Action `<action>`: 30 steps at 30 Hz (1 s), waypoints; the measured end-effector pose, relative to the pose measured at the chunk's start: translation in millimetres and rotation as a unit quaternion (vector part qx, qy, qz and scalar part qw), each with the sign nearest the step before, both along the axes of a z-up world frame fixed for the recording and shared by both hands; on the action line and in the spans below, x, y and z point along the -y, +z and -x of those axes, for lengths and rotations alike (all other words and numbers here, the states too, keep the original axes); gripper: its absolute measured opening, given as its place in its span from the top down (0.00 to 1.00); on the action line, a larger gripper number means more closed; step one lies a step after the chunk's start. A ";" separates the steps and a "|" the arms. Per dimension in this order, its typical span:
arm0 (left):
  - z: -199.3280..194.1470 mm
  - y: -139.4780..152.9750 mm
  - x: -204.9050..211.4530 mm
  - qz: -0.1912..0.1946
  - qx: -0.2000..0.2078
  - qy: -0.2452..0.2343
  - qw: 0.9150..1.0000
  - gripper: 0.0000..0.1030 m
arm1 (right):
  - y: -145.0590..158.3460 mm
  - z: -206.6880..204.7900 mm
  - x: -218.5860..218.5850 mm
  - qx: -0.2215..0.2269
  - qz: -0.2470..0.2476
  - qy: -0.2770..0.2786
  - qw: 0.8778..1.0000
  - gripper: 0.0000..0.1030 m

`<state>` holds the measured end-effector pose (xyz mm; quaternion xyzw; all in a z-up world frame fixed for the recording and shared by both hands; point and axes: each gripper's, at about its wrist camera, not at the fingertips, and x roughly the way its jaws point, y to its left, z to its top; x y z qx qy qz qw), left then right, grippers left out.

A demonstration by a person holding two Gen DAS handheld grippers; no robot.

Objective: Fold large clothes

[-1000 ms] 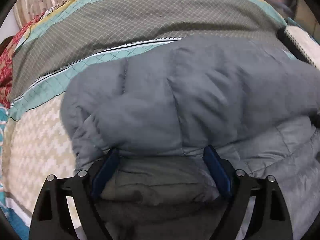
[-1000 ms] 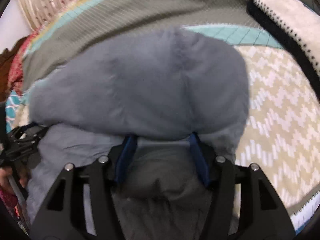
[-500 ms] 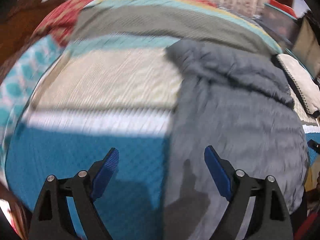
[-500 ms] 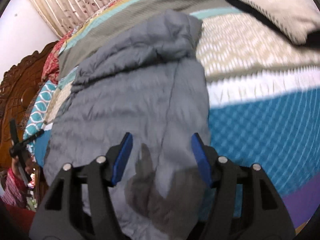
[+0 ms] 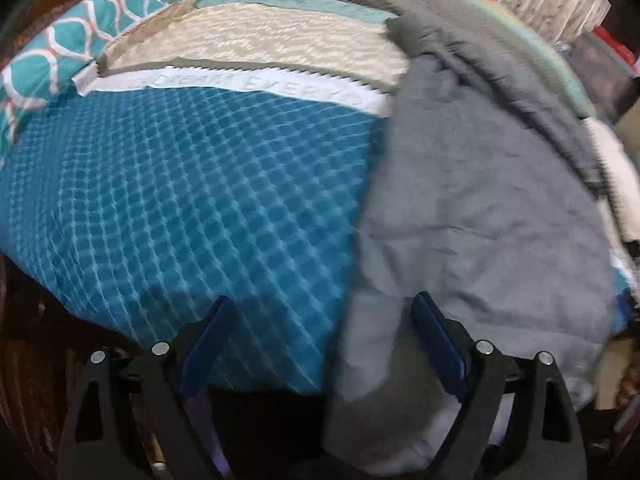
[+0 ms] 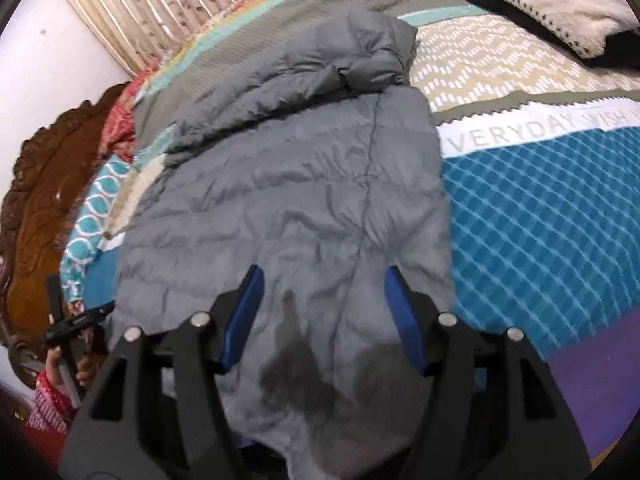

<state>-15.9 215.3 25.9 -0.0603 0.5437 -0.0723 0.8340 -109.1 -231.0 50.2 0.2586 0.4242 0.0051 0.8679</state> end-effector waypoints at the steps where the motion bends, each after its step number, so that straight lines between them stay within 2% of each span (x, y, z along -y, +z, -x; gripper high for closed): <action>1: 6.7 9.3 2.5 0.014 0.012 -0.014 1.000 -0.03 | 2.1 7.9 2.2 0.000 -0.006 0.005 1.000 0.41; 3: 17.5 17.9 7.4 0.018 0.025 -0.038 0.999 -0.03 | 3.6 28.5 9.7 -0.007 -0.019 0.016 1.000 0.38; 5: 27.8 13.2 15.1 0.011 0.023 -0.066 0.998 -0.03 | 0.9 44.8 11.5 -0.016 -0.018 0.024 0.999 0.37; 8: 33.6 -5.0 18.5 0.004 -0.012 -0.079 0.997 -0.03 | -12.8 70.8 17.4 -0.044 -0.033 0.029 0.998 0.33; 11: 41.1 -17.3 18.7 0.026 -0.036 -0.086 0.995 -0.03 | -31.4 85.5 20.2 -0.063 -0.074 0.020 0.995 0.31; 15: 54.3 -25.5 25.5 0.053 -0.058 -0.102 0.992 -0.03 | -59.7 86.9 12.5 -0.081 -0.132 0.018 0.988 0.31; 17: 53.8 -29.4 32.7 0.064 -0.067 -0.107 0.990 -0.03 | -63.9 83.0 3.3 -0.079 -0.131 0.026 0.988 0.30; 21: 55.7 -31.2 45.8 0.055 -0.070 -0.119 0.989 -0.03 | -62.2 65.6 -9.6 -0.085 -0.131 0.069 0.985 0.29; 22: 55.3 -32.3 48.7 0.056 -0.073 -0.119 0.989 -0.01 | -61.9 61.5 -14.4 -0.088 -0.135 0.083 0.983 0.33; 23: 55.5 -33.1 50.6 0.057 -0.077 -0.120 0.988 0.01 | -60.4 57.5 -21.5 -0.091 -0.128 0.103 0.982 0.51; 24: 53.4 -32.5 52.8 0.054 -0.078 -0.119 0.988 0.06 | -59.3 55.2 -27.1 -0.094 -0.123 0.119 0.981 0.61; 25: 54.3 -32.7 54.2 0.046 -0.079 -0.120 0.989 0.11 | -58.4 53.7 -32.8 -0.096 -0.116 0.133 0.980 0.79; 26: 54.3 -32.3 54.7 0.040 -0.078 -0.119 0.989 0.14 | -57.2 53.4 -37.1 -0.097 -0.110 0.141 0.979 0.89; 30: 59.3 -24.3 46.8 0.031 -0.073 -0.121 0.989 0.44 | -46.7 60.8 -36.2 -0.084 -0.116 0.146 0.979 0.96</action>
